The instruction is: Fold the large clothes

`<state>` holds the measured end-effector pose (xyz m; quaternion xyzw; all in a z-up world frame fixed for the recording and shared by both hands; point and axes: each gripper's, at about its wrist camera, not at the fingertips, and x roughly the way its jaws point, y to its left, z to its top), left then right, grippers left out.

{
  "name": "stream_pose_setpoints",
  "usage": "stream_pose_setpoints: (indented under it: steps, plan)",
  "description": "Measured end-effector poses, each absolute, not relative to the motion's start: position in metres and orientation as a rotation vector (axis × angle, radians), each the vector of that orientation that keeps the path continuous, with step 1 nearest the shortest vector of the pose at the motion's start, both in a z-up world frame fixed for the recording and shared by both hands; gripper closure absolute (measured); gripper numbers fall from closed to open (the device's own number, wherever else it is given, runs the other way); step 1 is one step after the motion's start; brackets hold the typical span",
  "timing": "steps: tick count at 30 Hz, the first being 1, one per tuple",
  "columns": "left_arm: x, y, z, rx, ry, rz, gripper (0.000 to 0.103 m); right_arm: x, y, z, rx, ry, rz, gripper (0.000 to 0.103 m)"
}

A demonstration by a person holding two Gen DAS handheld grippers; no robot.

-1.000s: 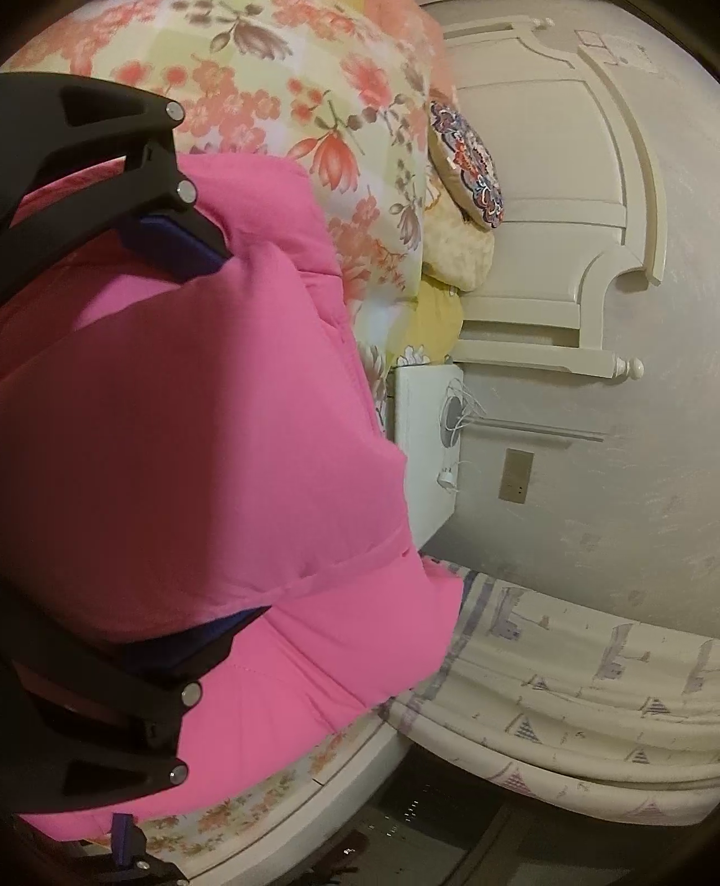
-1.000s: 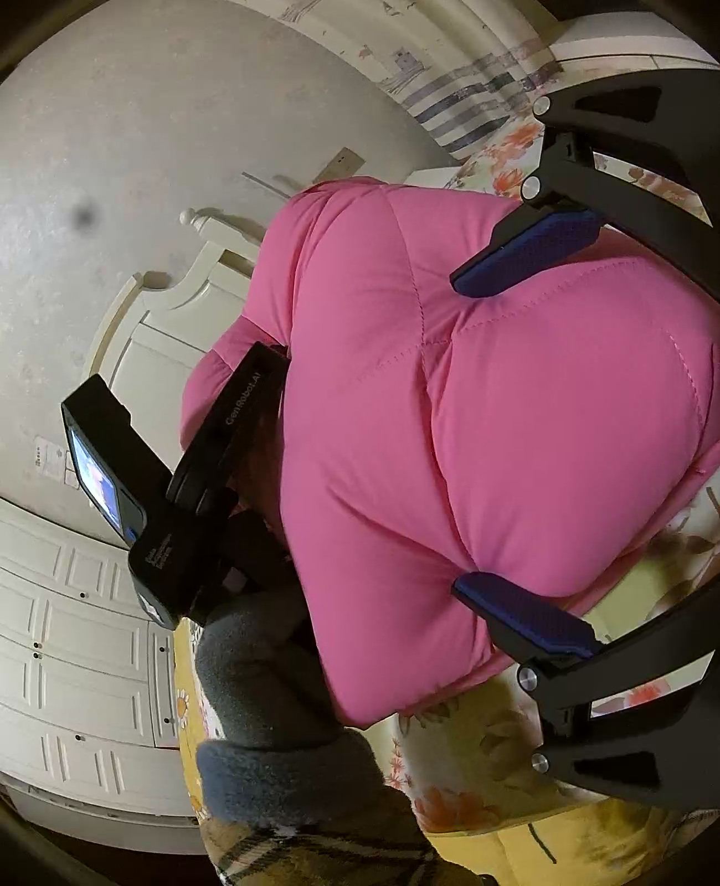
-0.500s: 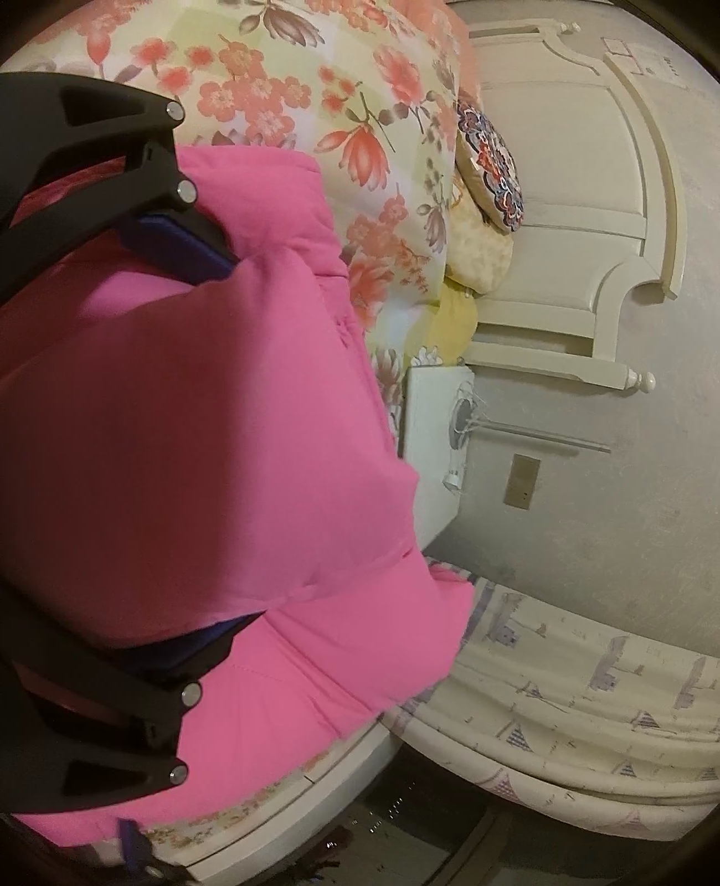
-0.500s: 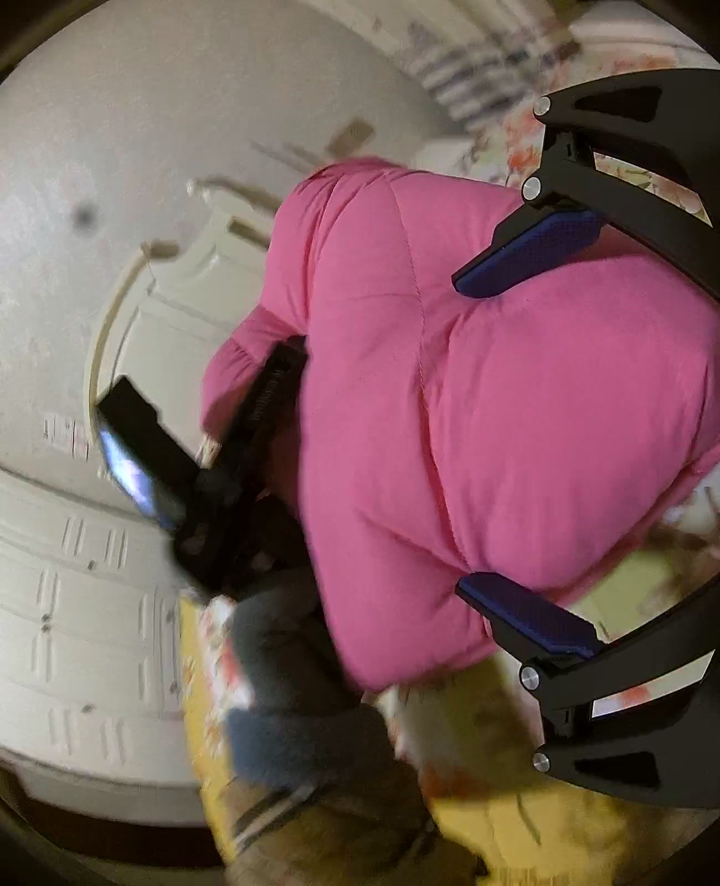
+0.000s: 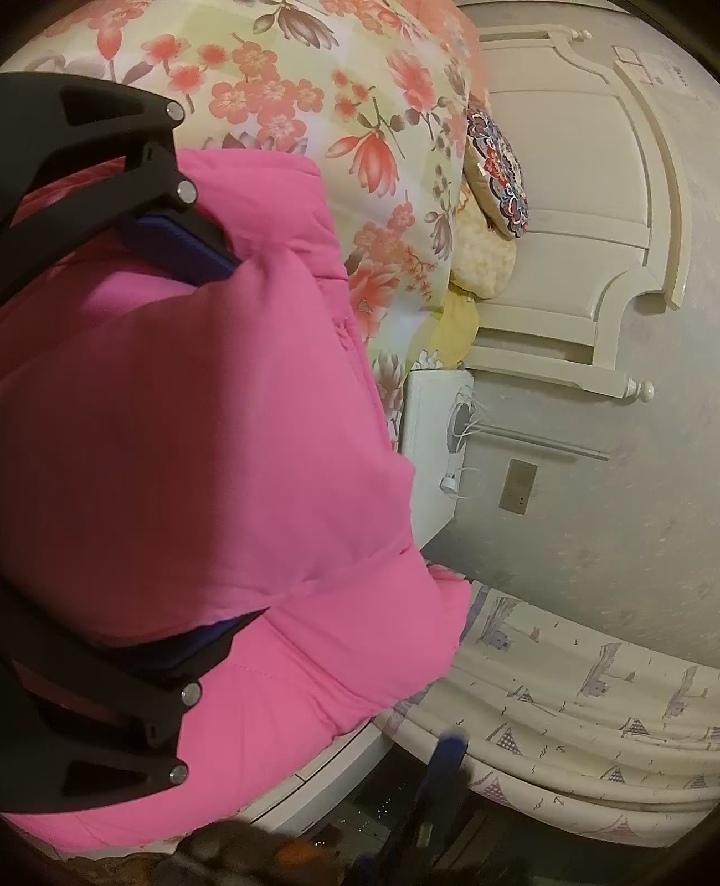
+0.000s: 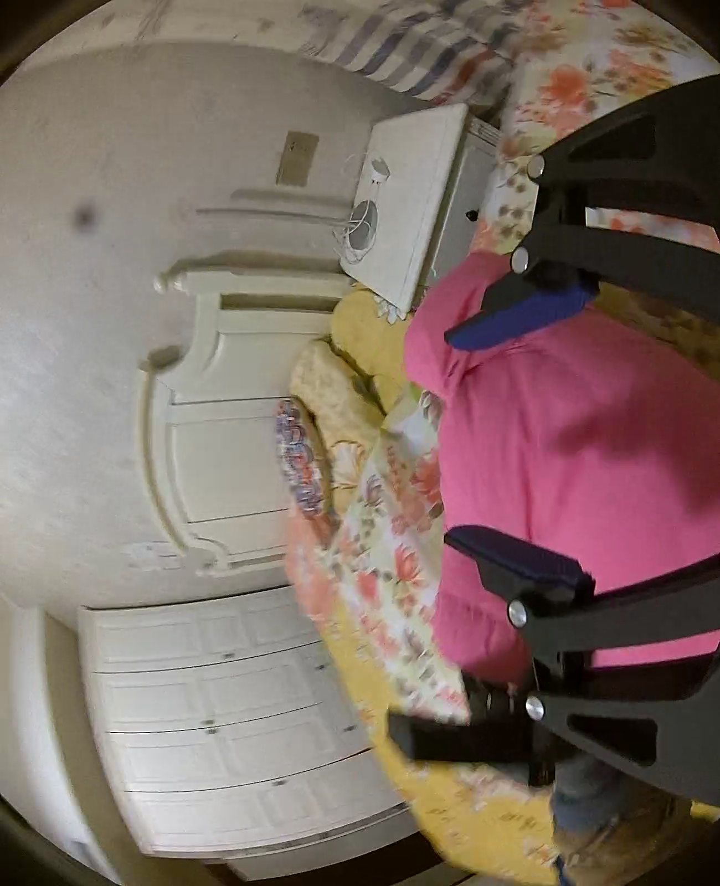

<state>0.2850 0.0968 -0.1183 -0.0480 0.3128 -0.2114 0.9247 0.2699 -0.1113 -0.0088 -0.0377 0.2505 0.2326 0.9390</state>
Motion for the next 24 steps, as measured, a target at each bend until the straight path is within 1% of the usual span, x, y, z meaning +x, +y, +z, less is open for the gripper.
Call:
stream_pose_setpoints:
  steps: [3,5,7,11,19,24]
  plan:
    - [0.285,0.099,-0.119,-0.110,0.637,-0.436,0.002,0.306,-0.088,-0.034,-0.157,0.619,0.462,0.047]
    - [0.286,0.104,-0.119,-0.128,0.634,-0.405,0.002,0.334,-0.072,-0.069,-0.255,0.724,0.472,0.047]
    - [0.288,0.110,-0.121,-0.154,0.635,-0.394,0.002,0.352,-0.078,-0.081,-0.149,0.790,0.551,0.047]
    - [0.291,0.112,-0.121,-0.167,0.636,-0.380,0.002,0.367,-0.076,-0.094,-0.128,0.870,0.616,0.046]
    - [0.294,0.107,-0.121,-0.158,0.633,-0.368,0.002,0.371,-0.093,-0.114,0.038,0.892,0.673,0.046]
    - [0.295,0.107,-0.122,-0.150,0.639,-0.363,0.002,0.371,-0.092,-0.113,0.036,0.910,0.643,0.046]
